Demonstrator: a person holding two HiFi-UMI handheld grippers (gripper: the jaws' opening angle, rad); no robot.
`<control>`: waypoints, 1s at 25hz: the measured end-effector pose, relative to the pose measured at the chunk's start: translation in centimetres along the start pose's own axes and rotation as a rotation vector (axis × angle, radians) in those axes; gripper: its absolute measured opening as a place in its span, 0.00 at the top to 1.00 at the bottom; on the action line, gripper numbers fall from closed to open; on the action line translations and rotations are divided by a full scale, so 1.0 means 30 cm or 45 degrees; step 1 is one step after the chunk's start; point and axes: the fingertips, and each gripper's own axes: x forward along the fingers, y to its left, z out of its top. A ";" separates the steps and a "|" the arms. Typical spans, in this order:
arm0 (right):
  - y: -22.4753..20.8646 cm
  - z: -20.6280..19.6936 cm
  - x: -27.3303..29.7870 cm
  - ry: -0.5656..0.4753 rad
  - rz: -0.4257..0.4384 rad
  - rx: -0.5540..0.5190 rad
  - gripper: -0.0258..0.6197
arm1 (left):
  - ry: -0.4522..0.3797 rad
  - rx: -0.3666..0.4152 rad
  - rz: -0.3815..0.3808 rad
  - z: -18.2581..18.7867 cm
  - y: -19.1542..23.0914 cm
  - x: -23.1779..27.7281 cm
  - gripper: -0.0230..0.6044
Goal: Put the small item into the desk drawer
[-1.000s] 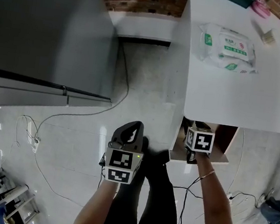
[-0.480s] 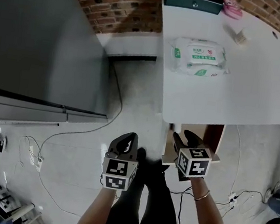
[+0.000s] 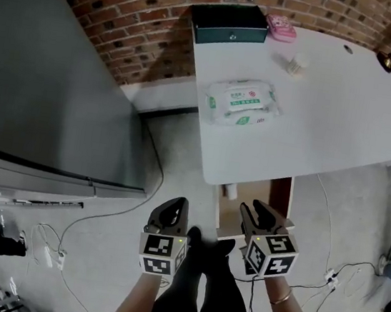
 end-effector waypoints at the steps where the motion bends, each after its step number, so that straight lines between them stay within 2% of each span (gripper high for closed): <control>1: 0.001 0.017 -0.030 -0.018 -0.005 0.007 0.74 | -0.009 0.010 -0.011 0.020 -0.017 -0.011 0.93; 12: 0.014 0.202 -0.311 -0.239 -0.076 0.069 0.79 | -0.080 0.105 -0.108 0.196 -0.166 -0.099 0.93; 25: -0.033 0.281 -0.590 -0.411 -0.212 0.119 0.89 | -0.147 0.214 -0.204 0.341 -0.303 -0.162 0.93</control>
